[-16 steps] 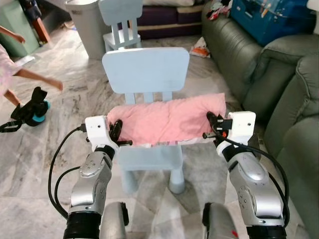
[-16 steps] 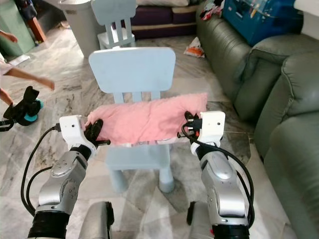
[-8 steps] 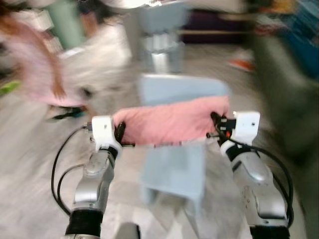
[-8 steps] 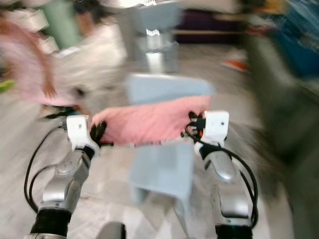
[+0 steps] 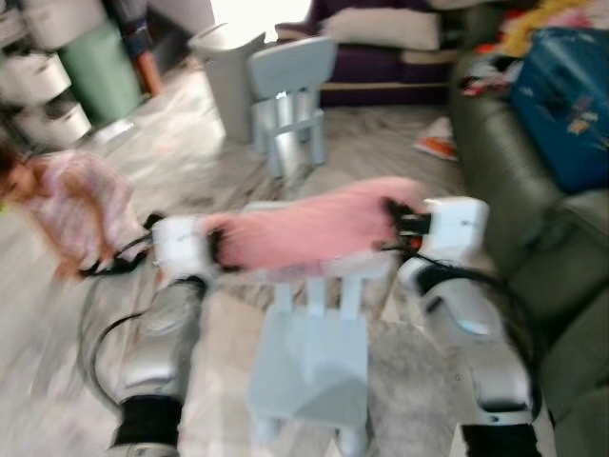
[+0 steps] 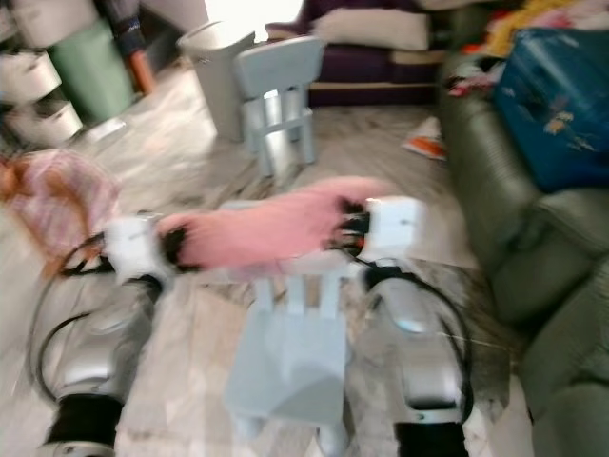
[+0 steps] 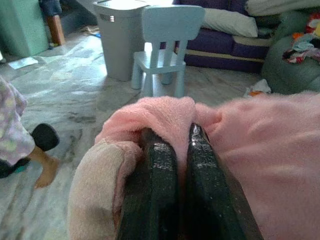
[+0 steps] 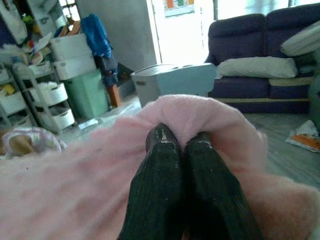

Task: Move the pillow to the sofa

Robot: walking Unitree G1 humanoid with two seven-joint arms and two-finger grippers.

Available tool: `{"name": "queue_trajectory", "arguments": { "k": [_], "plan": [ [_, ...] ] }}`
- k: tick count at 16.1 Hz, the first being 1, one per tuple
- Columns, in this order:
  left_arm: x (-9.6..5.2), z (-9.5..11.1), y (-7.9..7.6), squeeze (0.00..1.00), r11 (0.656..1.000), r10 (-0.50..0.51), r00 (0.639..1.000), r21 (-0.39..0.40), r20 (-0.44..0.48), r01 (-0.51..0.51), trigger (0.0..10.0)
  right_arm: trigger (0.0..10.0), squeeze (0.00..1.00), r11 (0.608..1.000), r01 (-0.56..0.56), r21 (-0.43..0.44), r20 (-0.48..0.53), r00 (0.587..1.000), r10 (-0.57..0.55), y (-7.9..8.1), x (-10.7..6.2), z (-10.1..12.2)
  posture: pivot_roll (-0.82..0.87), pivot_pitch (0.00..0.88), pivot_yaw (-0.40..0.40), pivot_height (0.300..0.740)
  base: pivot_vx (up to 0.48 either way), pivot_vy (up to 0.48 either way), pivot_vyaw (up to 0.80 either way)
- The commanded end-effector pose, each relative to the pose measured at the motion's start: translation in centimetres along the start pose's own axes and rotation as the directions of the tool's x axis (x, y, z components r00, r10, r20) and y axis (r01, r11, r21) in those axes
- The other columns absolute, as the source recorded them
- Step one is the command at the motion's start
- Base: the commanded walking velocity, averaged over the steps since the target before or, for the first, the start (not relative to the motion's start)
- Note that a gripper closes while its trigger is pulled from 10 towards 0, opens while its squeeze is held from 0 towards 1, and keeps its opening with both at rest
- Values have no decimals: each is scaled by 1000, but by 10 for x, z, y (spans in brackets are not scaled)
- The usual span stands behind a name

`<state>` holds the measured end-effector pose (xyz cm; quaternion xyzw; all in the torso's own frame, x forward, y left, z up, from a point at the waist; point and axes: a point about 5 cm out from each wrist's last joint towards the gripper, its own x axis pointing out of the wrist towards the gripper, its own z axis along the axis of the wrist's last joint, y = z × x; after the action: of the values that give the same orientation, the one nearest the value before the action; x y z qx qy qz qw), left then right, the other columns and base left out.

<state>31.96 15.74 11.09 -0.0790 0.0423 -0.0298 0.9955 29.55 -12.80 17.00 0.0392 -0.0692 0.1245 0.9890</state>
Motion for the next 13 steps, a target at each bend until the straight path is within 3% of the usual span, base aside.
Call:
{"name": "queue_trajectory", "arguments": {
  "k": [1,13],
  "plan": [
    [5,5,-19,0,998,-64,998,11,20,64,10000,10000,0,999,41,-8,13,999,-41,-11,-3,3,-213,0,77,740,0,0,0],
    [6,8,-20,0,997,-82,996,13,31,82,10000,10000,0,999,45,-5,3,999,-44,-11,-2,2,-218,0,81,740,0,0,0]
  ]
}}
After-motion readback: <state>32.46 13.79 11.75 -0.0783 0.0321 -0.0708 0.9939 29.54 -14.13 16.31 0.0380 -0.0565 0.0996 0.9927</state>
